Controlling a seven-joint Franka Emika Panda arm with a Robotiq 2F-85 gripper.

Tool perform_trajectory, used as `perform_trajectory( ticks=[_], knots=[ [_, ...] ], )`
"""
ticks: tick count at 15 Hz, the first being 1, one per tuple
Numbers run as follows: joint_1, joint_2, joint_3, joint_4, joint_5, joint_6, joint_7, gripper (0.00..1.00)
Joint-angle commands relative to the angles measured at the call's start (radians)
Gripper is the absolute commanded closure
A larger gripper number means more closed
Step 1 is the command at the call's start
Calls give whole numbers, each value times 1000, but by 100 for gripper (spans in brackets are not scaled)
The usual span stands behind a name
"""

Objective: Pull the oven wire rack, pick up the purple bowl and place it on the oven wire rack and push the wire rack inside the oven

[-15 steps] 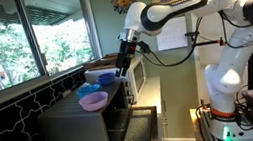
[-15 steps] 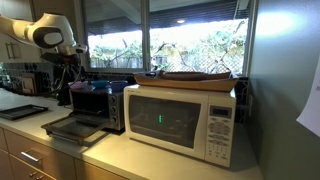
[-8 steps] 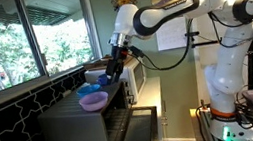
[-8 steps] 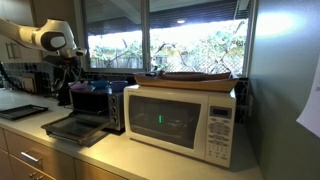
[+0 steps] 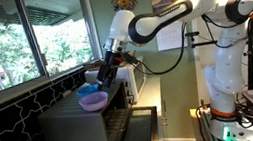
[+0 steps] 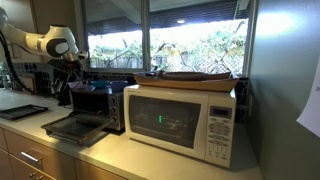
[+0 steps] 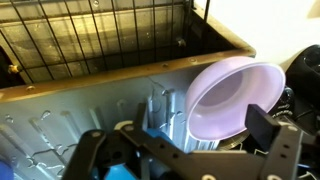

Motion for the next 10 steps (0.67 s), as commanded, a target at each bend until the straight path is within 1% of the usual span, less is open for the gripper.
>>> perform_trajectory(
  ticks=[1, 2, 3, 4, 10],
  knots=[
    [16, 36, 3, 5, -59, 47, 51, 12],
    [16, 41, 4, 5, -69, 52, 57, 26],
    [18, 45, 3, 4, -74, 56, 59, 30],
    [19, 48, 3, 4, -83, 57, 63, 40],
    [23, 53, -4, 4, -100, 46, 66, 85]
  ],
)
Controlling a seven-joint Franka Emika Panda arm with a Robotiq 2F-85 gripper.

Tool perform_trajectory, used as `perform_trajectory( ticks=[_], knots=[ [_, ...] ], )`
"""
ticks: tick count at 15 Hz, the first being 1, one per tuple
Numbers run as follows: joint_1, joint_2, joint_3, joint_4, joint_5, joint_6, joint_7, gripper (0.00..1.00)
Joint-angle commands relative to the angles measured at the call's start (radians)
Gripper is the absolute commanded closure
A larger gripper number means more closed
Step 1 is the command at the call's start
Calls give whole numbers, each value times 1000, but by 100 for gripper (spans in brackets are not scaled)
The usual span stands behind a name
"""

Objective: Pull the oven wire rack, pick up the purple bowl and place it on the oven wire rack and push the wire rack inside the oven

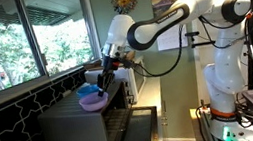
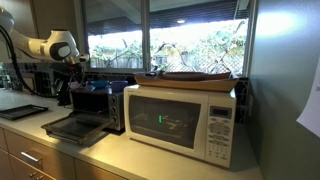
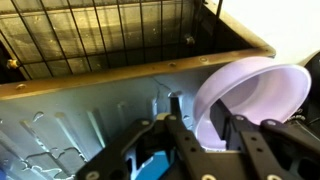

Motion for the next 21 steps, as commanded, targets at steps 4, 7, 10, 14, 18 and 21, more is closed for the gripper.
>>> perform_trajectory(
  ticks=[4, 7, 10, 14, 18, 21],
  knots=[
    [28, -3, -29, 6, 11, -20, -8, 100],
    [42, -44, -63, 3, 44, -47, -67, 99],
    [60, -116, -118, -14, 88, -140, -172, 99],
    [51, -231, -186, -53, 93, -356, -278, 99],
    [-2, -321, -209, -102, 22, -509, -260, 99],
    [-40, -368, -210, -166, -15, -560, -232, 99]
  ],
)
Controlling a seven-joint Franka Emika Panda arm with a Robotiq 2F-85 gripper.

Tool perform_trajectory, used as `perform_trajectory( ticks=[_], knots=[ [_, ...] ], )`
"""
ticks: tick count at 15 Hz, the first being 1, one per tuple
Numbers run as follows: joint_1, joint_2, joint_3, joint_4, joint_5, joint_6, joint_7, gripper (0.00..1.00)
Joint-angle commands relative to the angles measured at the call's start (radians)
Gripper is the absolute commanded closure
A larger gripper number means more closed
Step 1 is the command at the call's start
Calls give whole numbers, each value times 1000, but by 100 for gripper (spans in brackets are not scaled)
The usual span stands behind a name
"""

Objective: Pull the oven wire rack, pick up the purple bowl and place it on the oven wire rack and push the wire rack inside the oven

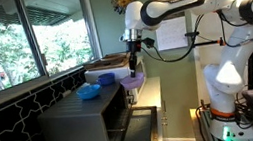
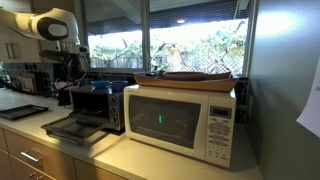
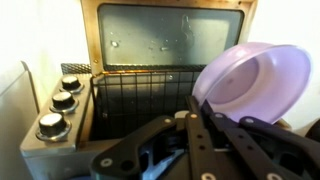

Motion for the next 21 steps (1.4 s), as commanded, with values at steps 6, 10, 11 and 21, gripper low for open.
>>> perform_trajectory(
  ticks=[6, 10, 11, 21],
  knots=[
    [-91, -87, 38, -215, -41, 68, 195, 99],
    [-103, -73, 53, -280, 10, 208, 340, 99],
    [-109, -73, 60, -297, 15, 252, 377, 99],
    [-173, -33, 159, -365, -28, 501, 635, 99]
  ],
)
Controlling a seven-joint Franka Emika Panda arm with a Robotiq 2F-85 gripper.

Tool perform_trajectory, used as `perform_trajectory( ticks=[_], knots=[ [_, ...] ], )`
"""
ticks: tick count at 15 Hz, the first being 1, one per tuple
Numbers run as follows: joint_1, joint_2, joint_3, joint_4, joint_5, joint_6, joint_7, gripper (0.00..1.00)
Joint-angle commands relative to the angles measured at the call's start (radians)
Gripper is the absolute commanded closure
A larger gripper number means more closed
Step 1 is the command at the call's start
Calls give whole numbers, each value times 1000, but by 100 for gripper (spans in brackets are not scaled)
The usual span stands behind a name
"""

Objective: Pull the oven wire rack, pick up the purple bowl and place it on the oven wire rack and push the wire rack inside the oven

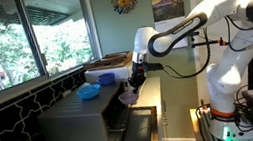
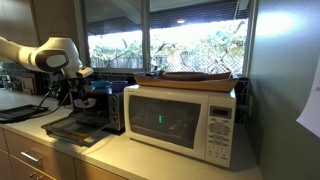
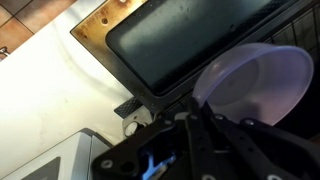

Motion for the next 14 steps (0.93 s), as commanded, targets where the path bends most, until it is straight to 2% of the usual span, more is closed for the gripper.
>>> perform_trajectory(
  ticks=[1, 6, 14],
  knots=[
    [-24, 22, 40, -14, -23, 74, 89, 99],
    [-36, 72, 76, -6, -70, 144, 168, 99],
    [-31, 133, 83, -1, -102, 213, 237, 99]
  ],
)
